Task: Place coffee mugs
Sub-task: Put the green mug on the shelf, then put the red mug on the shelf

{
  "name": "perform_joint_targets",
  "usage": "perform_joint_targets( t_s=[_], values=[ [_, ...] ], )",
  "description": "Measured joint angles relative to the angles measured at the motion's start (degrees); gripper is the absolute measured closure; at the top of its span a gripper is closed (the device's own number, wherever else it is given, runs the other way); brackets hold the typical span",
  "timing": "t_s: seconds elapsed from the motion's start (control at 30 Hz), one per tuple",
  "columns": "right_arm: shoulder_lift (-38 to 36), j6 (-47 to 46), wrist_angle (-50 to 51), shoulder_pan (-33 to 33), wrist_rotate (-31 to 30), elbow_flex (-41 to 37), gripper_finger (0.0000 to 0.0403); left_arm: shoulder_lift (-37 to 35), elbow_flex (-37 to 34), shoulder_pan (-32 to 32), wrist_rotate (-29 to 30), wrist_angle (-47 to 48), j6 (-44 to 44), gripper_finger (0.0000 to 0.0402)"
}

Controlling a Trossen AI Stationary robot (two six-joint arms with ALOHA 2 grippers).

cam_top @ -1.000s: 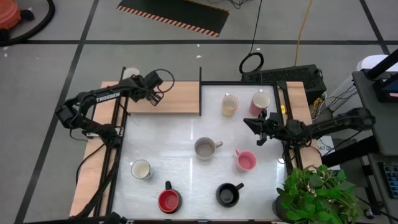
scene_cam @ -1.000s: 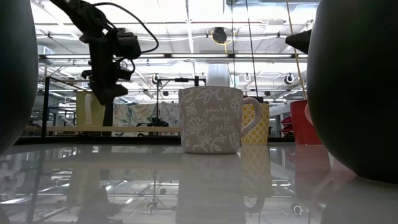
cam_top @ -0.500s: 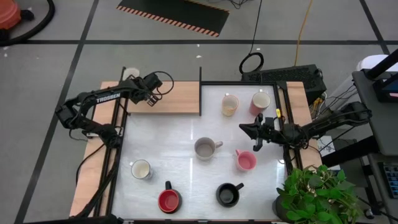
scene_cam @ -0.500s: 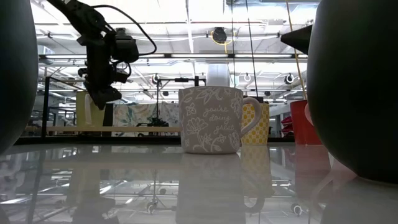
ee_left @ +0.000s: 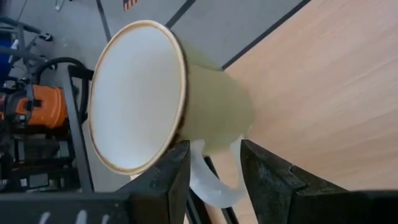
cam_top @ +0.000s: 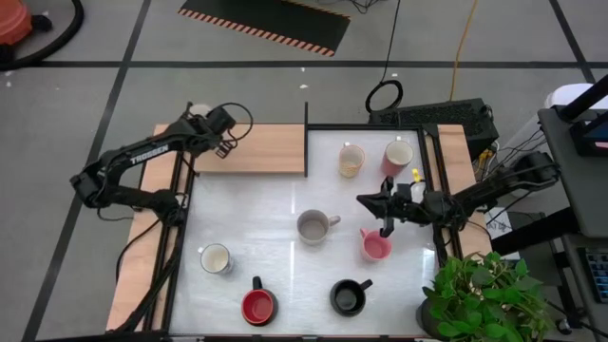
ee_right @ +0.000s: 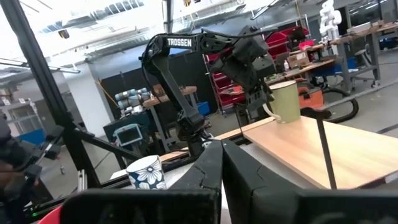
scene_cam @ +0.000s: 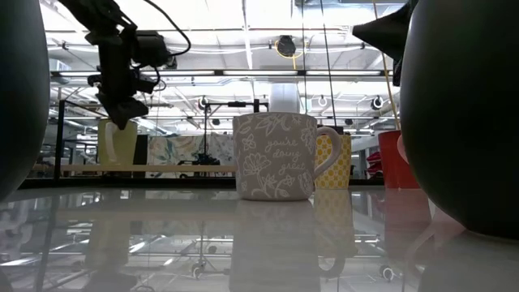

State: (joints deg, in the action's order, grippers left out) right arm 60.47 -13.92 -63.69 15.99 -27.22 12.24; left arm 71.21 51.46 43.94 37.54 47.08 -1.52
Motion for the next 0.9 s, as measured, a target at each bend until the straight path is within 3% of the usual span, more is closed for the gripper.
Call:
perform_joint_targets(
  t_s=[0.47, 0.67, 0.9],
  values=[
    [1.6, 0.3, -0.4, 0.3, 0.2, 2.0, 0.0403, -1.1, -4.8, -0.7, 0.8, -2.8, 0.8, 0.0256],
    [1.6, 1.1, -1.2, 0.3, 0.2, 2.0, 0.0403, -2.9, -5.3, -4.0, -5.6, -5.4, 1.6, 0.0257],
    [1.6, 1.1, -1.5, 0.3, 0.2, 2.0, 0.0403, -2.8, -5.1, -4.8, -6.1, -6.9, 1.4, 0.0257]
  ],
)
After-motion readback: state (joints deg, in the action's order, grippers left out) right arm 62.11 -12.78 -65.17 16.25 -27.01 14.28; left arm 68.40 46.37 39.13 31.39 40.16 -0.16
